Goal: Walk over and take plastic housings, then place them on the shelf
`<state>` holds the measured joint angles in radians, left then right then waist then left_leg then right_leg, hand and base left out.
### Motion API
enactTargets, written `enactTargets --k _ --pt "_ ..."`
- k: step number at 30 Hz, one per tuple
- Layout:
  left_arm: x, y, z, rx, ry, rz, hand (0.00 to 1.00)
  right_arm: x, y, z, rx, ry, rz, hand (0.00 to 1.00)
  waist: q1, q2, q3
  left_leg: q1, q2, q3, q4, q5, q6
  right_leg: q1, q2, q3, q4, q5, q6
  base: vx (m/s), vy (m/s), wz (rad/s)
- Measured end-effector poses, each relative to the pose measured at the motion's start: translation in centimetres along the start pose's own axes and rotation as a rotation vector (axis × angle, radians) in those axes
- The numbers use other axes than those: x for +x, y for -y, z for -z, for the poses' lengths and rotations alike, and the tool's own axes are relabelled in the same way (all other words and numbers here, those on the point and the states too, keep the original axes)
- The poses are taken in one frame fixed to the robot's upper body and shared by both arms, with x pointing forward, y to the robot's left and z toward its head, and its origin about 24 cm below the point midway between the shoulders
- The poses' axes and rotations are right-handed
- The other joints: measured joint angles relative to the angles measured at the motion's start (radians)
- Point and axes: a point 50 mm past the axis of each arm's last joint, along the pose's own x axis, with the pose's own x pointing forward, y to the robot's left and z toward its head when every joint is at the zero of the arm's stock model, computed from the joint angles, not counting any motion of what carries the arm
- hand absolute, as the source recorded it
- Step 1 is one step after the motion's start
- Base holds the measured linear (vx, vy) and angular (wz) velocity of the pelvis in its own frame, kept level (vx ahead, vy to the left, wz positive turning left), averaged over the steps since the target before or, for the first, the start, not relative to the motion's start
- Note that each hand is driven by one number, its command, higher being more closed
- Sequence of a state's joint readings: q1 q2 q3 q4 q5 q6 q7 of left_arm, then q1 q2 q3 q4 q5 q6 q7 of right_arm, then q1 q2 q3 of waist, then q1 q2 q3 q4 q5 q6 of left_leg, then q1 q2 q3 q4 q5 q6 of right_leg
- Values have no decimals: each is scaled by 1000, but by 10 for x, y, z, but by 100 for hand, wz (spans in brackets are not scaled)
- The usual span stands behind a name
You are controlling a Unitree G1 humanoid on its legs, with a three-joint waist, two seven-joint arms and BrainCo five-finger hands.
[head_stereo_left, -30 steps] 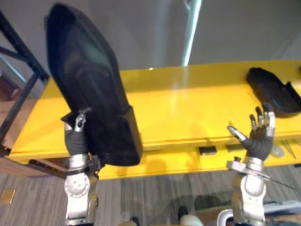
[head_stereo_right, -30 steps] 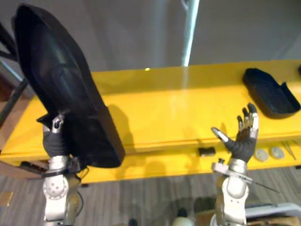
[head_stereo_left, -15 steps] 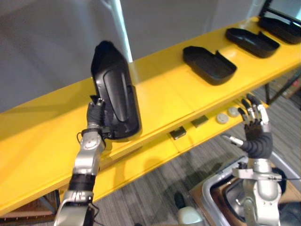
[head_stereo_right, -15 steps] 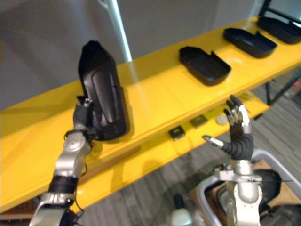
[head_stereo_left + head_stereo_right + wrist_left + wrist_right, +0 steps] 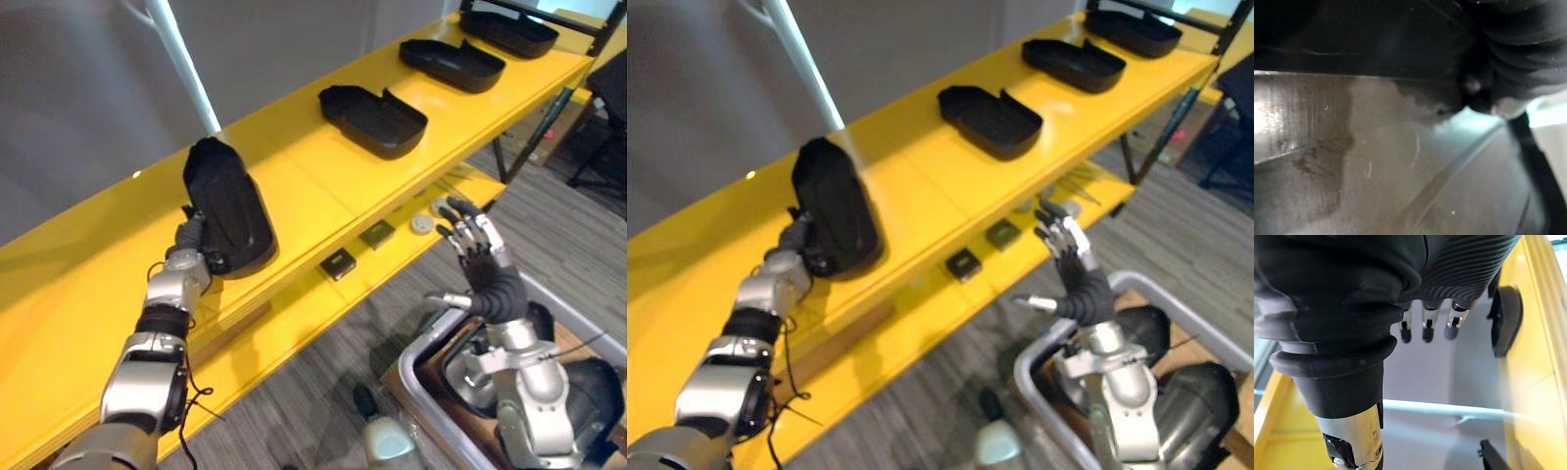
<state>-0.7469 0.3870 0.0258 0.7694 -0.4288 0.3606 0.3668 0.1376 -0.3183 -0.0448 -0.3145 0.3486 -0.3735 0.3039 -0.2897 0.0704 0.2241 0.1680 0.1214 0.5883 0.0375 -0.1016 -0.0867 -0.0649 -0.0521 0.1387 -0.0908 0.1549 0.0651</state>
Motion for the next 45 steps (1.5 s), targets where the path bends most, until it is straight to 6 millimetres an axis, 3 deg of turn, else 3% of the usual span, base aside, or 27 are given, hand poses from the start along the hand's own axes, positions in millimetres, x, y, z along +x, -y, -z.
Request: enactTargets --k 1,26,35,45 --pt "0 0 -2 3 0 -12 0 0 0 0 1 0 -3 0 0 -1 8 3 0 0 0 0 0 2 0 -2 0 0 0 -61 -34 -3" --pt "3 -22 -7 -75 -9 -278 0 0 -10 4 59 -10 -30 0 -30 -9 31 6 -2 -10 1 -1 -1 14 -12 -46 0 4 2 -41 -23 1" --pt "3 -30 -16 84 50 -301 0 -1 -16 6 80 -17 -47 0 -30 -12 29 9 -5 -9 1 -1 -1 18 -16 -45 0 16 14 -33 -14 0" --pt "4 -57 -44 266 201 -337 0 -9 -18 8 87 -38 -39 0 -23 -30 9 8 -7 -12 5 -1 -1 19 -20 -44 0 23 12 -27 -12 0"
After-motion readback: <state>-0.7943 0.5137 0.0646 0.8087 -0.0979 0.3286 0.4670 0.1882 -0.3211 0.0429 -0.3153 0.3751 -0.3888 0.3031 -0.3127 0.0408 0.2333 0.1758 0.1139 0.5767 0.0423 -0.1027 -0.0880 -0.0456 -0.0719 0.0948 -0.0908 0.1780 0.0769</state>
